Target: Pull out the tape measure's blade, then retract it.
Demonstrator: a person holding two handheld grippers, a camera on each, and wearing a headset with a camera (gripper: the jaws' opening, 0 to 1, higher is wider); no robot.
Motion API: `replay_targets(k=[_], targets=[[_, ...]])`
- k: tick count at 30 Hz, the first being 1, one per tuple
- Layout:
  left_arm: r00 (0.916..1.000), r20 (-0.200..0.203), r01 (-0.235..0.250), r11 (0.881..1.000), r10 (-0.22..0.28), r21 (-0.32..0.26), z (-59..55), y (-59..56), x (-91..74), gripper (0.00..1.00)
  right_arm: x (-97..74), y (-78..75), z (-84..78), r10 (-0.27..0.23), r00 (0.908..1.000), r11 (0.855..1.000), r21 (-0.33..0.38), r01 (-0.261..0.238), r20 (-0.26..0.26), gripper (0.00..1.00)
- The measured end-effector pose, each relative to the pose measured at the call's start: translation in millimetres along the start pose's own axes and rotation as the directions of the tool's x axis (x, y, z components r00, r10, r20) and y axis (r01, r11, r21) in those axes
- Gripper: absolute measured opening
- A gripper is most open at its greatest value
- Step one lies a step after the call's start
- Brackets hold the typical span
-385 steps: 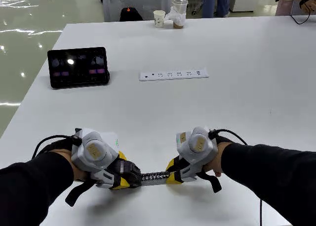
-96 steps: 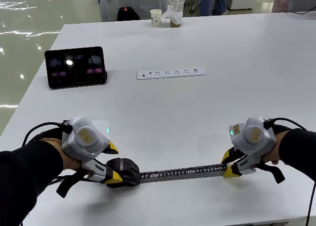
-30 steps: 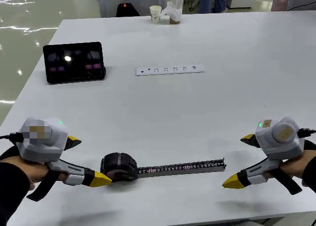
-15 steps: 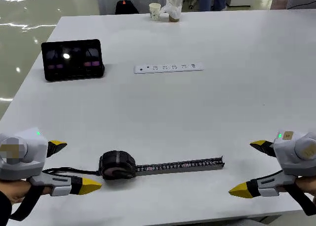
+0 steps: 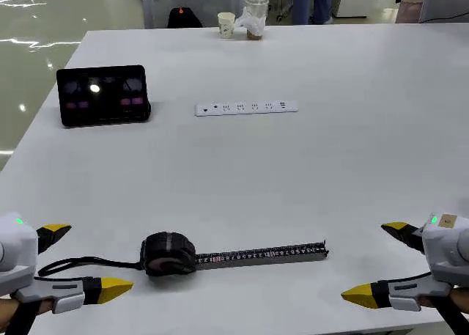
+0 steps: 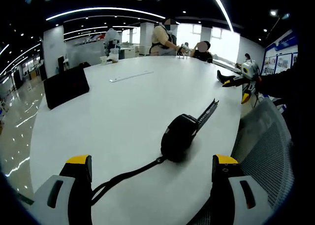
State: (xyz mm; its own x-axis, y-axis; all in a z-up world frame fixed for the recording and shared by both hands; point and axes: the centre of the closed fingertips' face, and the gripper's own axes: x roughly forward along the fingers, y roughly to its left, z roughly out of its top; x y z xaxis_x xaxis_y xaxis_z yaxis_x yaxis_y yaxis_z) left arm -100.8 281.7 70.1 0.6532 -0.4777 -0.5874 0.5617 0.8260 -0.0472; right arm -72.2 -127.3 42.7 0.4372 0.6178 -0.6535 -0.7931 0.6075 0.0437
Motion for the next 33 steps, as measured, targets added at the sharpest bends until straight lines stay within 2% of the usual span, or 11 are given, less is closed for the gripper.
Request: replay_targets(k=[3,7,12,17,26,33], targets=[[0.9998,-0.006,-0.017,1.0,0.017,0.002,-7.2,2.7,-1.6,0.99,-3.0,-2.4,-6.3,-0.024,0.9997,1.0,-0.003,0.024,-0.005,0.99],[0.9992,0.0,-0.04,0.999,0.04,-0.03,-12.2,4.9,-5.0,0.99,-6.1,-0.8,-11.8,-0.035,0.9994,0.999,-0.002,0.035,-0.001,0.99],[0.9993,0.004,-0.036,0.998,0.036,-0.055,-18.3,1.8,-6.6,0.99,-6.5,0.1,-13.2,-0.041,0.9991,0.999,0.005,0.041,0.002,0.99],[0.9991,-0.008,-0.042,0.997,0.041,-0.064,-24.0,0.6,-7.4,0.99,-7.2,-2.0,-12.6,-0.05,0.9987,0.999,0.005,0.05,0.008,0.99],[0.9982,0.003,-0.06,0.994,0.06,-0.088,-21.6,5.9,-8.3,0.99,-8.3,3.7,-14.1,-0.043,0.9991,0.999,0.012,0.043,0.001,0.99],[0.9981,0.0,-0.062,0.995,0.062,-0.076,-18.9,7.6,-7.5,0.99,-8.6,3.5,-12.4,-0.042,0.9991,0.999,0.012,0.042,0.0,0.99]])
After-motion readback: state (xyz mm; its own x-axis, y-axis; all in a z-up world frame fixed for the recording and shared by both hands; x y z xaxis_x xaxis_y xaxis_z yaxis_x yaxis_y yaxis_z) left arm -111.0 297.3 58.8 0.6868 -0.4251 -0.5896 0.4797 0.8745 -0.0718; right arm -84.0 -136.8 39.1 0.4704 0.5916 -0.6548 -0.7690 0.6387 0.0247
